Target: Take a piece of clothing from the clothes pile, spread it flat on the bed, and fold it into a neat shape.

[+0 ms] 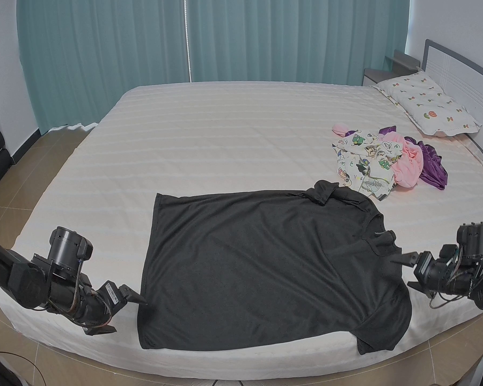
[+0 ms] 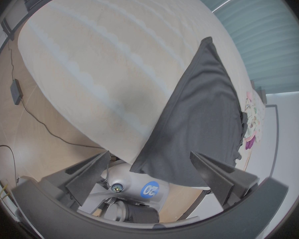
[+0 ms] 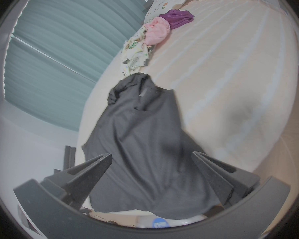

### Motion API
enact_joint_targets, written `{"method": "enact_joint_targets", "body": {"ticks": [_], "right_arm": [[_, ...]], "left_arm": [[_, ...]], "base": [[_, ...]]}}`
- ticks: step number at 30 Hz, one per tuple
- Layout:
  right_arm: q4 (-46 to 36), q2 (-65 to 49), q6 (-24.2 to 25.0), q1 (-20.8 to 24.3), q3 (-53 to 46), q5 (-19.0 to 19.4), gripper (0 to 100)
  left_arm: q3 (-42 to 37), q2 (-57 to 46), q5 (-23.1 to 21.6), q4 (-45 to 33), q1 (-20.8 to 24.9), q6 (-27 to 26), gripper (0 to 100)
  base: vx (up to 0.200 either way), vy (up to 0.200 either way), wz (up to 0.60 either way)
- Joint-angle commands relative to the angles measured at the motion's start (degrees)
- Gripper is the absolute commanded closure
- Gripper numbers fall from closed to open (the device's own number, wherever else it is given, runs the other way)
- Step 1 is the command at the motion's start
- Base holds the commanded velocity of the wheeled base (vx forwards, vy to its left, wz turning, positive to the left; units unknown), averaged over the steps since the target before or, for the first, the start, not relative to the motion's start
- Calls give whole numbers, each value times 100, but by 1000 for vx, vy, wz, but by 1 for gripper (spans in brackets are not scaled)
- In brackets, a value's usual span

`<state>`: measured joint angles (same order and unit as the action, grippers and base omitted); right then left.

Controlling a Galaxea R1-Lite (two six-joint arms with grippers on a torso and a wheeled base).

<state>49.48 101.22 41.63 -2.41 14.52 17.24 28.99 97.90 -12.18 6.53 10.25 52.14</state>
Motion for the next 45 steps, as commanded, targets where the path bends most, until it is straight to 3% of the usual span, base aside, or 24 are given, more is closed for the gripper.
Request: {"method": "enact_joint_targets", "body": {"ticks": [1, 8, 17, 29, 45], "right_arm": [[-79, 328, 820, 637, 1035, -203, 0], [-88, 1427, 1005, 980, 2424, -748, 0], [-88, 2816, 1207, 1428, 4164, -1442, 0], [-351, 3572, 1506, 1727, 5615, -1671, 0], [-844, 4108, 1532, 1656, 6986, -1724, 0]], "left_arm": [[1, -166, -101, 410, -243, 262, 0], [28, 80, -101, 603, -357, 385, 0], [45, 115, -144, 621, -357, 437, 0], [72, 89, -188, 630, -348, 666, 0], [45, 168, -303, 630, -331, 640, 0]], "base": [[0, 0, 0], [171, 0, 0], [0, 0, 0], [50, 0, 0], [0, 0, 0]]}}
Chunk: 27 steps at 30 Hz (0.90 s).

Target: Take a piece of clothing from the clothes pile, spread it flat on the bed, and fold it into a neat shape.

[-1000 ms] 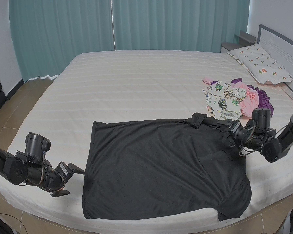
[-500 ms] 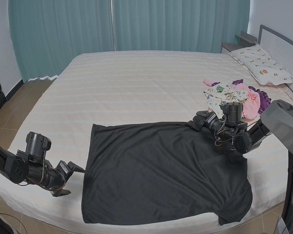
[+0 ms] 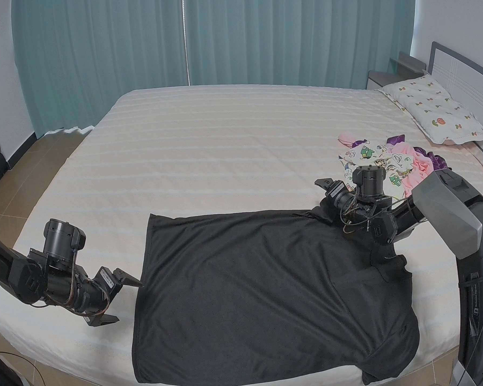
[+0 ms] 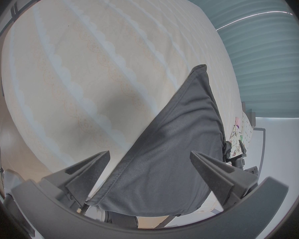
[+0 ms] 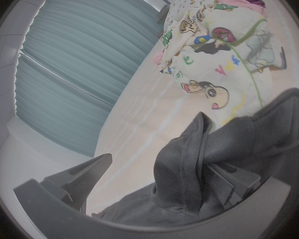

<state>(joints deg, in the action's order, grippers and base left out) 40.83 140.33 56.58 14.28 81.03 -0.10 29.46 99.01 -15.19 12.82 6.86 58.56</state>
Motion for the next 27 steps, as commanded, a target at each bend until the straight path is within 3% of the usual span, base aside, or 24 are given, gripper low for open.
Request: {"method": "enact_joint_targets", "body": {"ticks": [1, 6, 11, 13, 17, 27], "right_arm": [[66, 223, 55, -21, 457, 1, 0], [584, 399, 416, -109, 906, -8, 0], [725, 628, 416, -215, 1389, -131, 0], [716, 698, 275, -215, 1477, -131, 0], [734, 830, -498, -188, 1336, -122, 0], [1516, 733, -534, -259, 1398, -403, 0]], "left_arm": [[-2, 83, -2, 1, 8, -3, 0], [-2, 189, 7, 10, 8, -3, 0], [-2, 215, 7, 10, 8, -3, 0], [-2, 215, 7, 10, 8, -3, 0], [-2, 215, 7, 10, 17, -3, 0], [-11, 224, 7, 10, 17, -3, 0]], "base": [[0, 0, 0], [0, 0, 0], [0, 0, 0], [0, 0, 0], [0, 0, 0], [0, 0, 0]]}}
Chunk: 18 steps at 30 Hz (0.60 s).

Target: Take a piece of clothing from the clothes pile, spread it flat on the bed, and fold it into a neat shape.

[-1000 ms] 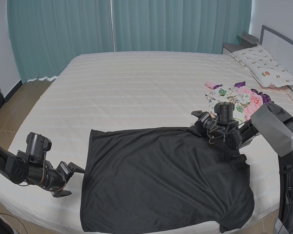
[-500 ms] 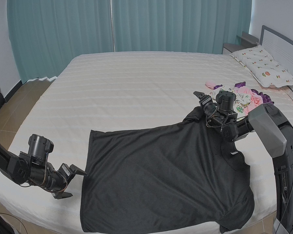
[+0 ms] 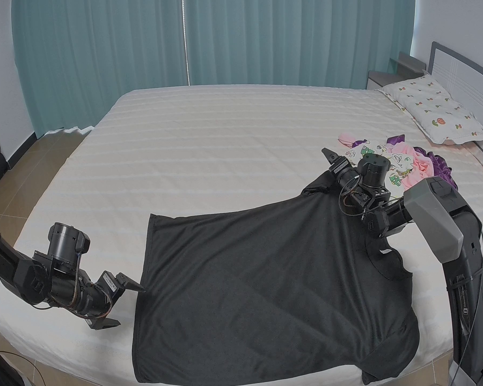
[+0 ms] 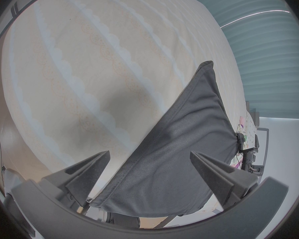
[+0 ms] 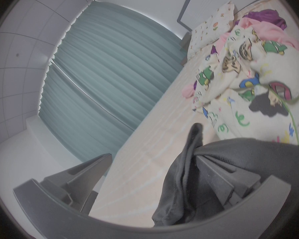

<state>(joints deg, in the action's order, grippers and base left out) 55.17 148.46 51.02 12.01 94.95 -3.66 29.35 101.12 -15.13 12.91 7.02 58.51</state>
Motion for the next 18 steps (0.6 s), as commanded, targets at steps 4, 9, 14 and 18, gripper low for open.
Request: {"method": "enact_joint_targets", "body": {"ticks": [4, 9, 14, 18], "right_arm": [[11, -256, 304, -23, -109, 14, 0], [-719, -432, 1059, -129, -144, 348, 0], [-798, -440, 1402, -313, -29, 295, 0], [-938, -432, 1411, -287, -152, 401, 0]], "left_arm": [[9, 48, 1, 1, 1, 2, 0], [0, 48, 1, 1, 1, 2, 0], [9, 48, 1, 1, 1, 2, 0], [0, 48, 1, 1, 1, 2, 0]], "base": [[0, 0, 0], [0, 0, 0], [0, 0, 0], [0, 0, 0]]}}
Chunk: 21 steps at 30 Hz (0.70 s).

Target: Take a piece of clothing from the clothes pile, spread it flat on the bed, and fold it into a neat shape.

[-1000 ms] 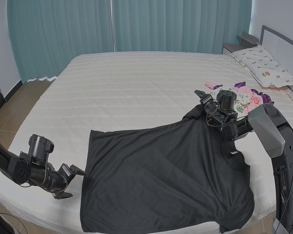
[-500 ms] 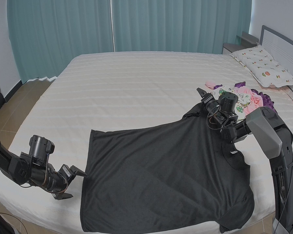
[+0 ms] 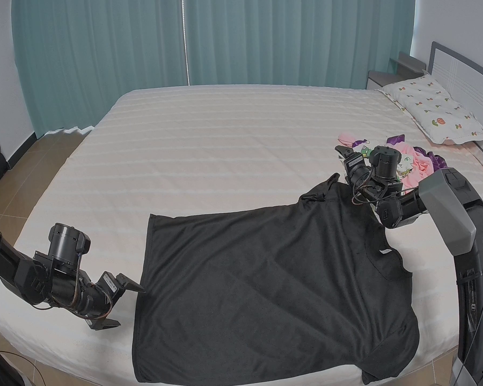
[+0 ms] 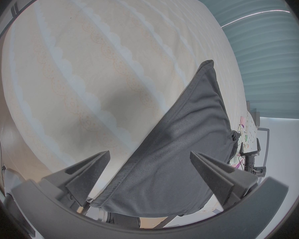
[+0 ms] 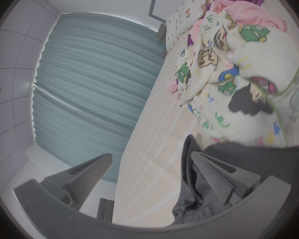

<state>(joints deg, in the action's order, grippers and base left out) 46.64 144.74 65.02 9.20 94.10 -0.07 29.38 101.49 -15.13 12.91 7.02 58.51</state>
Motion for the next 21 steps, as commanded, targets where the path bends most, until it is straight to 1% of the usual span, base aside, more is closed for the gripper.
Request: {"method": "enact_joint_targets", "body": {"ticks": [1, 3, 10, 17, 18, 21], "right_arm": [[-173, -42, 10, 20, -85, 42, 0], [-357, -25, 10, 117, -67, 34, 0], [-454, -33, 10, 336, -23, 42, 0], [-683, 177, -148, 486, 258, 51, 0], [-815, 274, -245, 556, 416, 51, 0], [-823, 327, -253, 591, 478, 51, 0]], "left_arm": [[-2, 11, 1, 1, 1, 2, 0], [-2, 11, 1, 1, 1, 2, 0], [-2, 11, -8, 1, 1, 11, 0], [-11, 11, -8, 1, 10, 11, 0], [-11, 11, -8, 1, 19, 11, 0], [-11, 11, -8, 1, 19, 11, 0]], "base": [[0, 0, 0], [0, 0, 0], [0, 0, 0], [0, 0, 0], [0, 0, 0], [0, 0, 0]]}}
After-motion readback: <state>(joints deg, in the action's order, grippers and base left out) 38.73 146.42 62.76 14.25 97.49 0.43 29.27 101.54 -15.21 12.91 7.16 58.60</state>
